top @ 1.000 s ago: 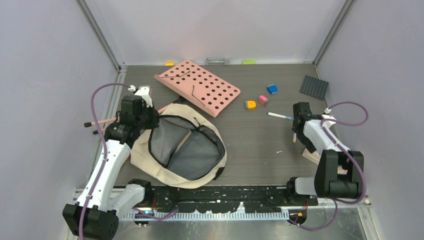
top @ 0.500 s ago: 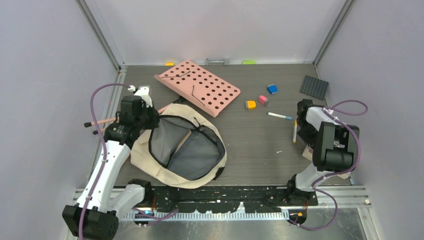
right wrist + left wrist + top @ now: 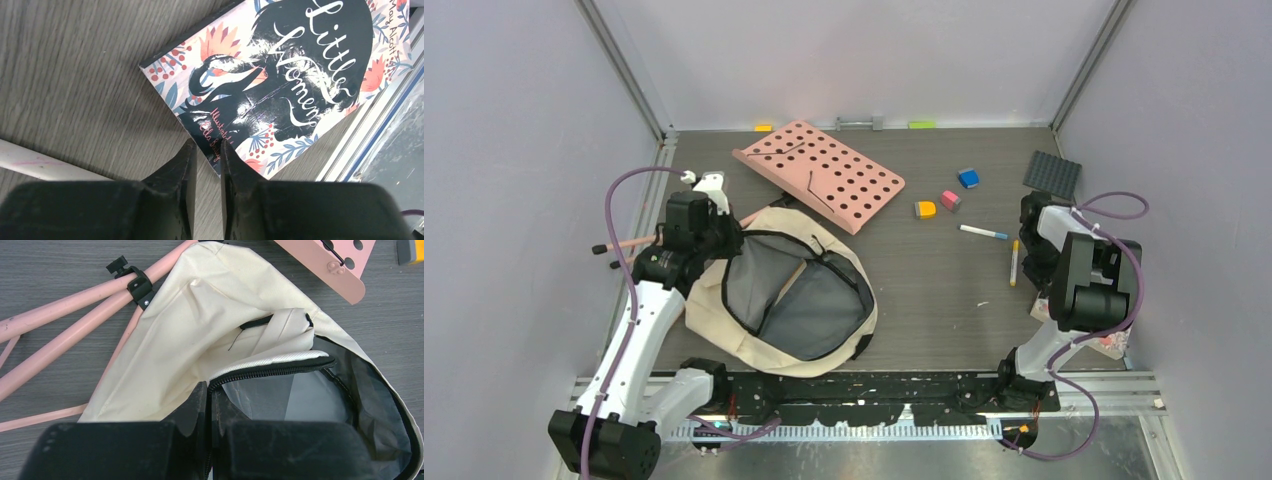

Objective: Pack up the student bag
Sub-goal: Pick up the book at the corner of the board.

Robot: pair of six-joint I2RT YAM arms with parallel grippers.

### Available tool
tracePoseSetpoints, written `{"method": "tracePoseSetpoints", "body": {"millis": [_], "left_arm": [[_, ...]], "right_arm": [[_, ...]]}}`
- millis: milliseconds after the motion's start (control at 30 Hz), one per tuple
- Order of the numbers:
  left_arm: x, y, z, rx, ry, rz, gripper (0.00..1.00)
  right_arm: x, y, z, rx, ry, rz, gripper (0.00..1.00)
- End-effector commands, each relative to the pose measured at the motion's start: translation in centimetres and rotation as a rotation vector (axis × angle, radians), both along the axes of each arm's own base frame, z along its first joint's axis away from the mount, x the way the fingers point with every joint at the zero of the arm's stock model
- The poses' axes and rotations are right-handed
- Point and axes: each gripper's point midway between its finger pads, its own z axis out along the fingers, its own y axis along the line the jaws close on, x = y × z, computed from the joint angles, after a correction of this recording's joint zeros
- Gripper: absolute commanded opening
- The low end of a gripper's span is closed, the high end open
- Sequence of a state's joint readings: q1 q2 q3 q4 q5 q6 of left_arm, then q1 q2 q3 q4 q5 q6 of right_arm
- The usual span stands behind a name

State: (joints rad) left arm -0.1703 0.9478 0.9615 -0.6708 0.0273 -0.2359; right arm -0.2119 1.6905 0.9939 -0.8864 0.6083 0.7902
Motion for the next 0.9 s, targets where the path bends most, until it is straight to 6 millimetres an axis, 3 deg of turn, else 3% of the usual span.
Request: {"method": "tracePoseSetpoints", "body": {"millis": [0,233,333,700,867], "left_arm": [[0.7,-0.1,2.4,-0.018,-0.080,0.010,0.00],[0.8,0.1,2.2,-0.009,-0.075,0.017,0.00],[0.8,0.1,2.1,-0.008,-0.071,0.017,0.00],[0.9,0.1,1.8,-0.004,-0.060,0.016,0.00],[1.0,0.4,1.7,0.010,-0.060,0.033,0.00]], "right_arm": [[-2.2,-0.8,-0.1,-0.017,0.059,-0.018,0.15],[-1.8,-1.5,3.1,-0.070,-0.021,-0.013,0.01],[-1.8,-1.9,3.9,-0.101,-0.035,-0.013,0.00],[-2.4,-3.1,3.6,-0.176,0.029,-0.029,0.01],[-2.2,-4.0,4.0,-0.223,0.079,-0.030,0.11]]}}
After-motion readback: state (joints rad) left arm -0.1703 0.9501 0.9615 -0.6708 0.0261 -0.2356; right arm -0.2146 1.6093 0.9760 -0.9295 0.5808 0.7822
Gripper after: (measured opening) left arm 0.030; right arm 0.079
